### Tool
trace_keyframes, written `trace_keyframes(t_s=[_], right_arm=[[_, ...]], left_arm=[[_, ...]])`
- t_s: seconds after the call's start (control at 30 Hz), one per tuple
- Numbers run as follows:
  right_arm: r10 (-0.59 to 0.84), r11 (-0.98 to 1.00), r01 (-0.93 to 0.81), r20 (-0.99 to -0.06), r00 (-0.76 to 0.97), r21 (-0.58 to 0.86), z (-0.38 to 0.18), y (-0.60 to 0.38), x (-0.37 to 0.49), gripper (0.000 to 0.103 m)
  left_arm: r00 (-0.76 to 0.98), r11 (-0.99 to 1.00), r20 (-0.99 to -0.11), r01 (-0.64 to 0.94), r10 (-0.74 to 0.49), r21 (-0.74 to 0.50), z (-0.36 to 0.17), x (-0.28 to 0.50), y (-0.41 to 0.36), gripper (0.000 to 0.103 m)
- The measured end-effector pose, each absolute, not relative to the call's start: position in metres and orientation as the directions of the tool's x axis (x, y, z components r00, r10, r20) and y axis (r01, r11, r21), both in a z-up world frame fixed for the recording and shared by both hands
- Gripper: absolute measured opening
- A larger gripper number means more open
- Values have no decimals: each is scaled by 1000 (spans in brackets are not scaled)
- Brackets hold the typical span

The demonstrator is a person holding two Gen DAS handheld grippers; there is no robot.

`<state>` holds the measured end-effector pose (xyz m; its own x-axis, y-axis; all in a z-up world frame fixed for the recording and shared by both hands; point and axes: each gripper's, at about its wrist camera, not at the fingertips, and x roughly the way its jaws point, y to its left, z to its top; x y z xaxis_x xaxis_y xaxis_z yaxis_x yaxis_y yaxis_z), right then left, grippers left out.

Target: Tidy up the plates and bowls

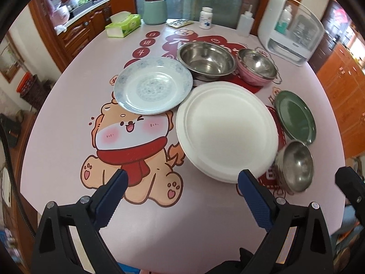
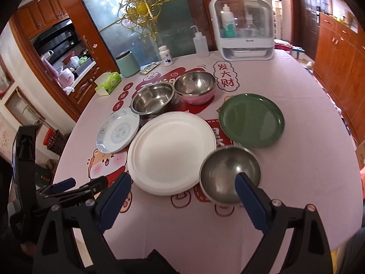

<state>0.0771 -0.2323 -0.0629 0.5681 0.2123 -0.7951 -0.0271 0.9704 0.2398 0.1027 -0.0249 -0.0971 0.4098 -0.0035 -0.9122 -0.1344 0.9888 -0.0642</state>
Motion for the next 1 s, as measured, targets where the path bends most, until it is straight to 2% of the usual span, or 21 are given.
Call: trace_keyframes(t_s=[0.17,0.63,0.7,1.0], right_arm=[[253,963,-67,-793,555,260,-71,-246,107,92],[373,925,-105,-823,429,364,-119,-274,184,80],[397,915,-97,-825,403,393,-128,-277,192,72],[469,879,-49,-840,274,475,-165,-289,221,54]], left_arm=[[374,975,-927,-213,18,-67,-115,117,-24,93],[284,947,-957,-318,59,-36,-161,158,-20,90],[274,947,-960,-319,60,-32,-168,161,-20,90],[235,944,-971,-326,33,-46,-195,173,-15,90]])
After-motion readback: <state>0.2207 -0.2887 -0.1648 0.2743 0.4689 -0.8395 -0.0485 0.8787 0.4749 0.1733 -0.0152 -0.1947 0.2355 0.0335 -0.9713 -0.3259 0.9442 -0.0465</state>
